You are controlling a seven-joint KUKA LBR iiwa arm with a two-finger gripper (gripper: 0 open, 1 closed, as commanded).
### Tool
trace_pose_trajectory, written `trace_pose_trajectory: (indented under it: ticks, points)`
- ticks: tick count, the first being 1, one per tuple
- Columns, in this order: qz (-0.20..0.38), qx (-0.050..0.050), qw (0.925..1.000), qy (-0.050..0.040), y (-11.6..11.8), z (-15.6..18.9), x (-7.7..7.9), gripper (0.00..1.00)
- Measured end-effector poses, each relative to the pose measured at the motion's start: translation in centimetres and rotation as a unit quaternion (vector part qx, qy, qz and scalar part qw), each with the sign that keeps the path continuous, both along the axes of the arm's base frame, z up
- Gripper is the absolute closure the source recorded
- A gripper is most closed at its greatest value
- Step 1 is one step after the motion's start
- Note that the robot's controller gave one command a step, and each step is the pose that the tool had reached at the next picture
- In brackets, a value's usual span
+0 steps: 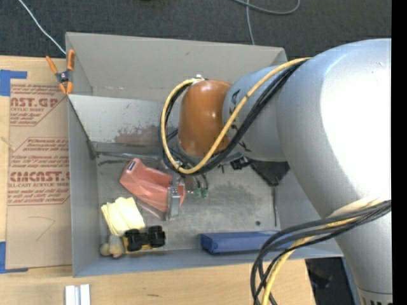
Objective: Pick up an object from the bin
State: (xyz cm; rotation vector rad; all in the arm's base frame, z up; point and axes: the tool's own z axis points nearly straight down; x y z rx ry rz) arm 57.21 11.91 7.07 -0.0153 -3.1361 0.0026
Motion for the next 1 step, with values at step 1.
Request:
trace_pose_trajectory:
  ticks: [1]
  points:
    - [0.17,0.0,0.9853,-0.0121,2.09,0.2,1.18,1.0]
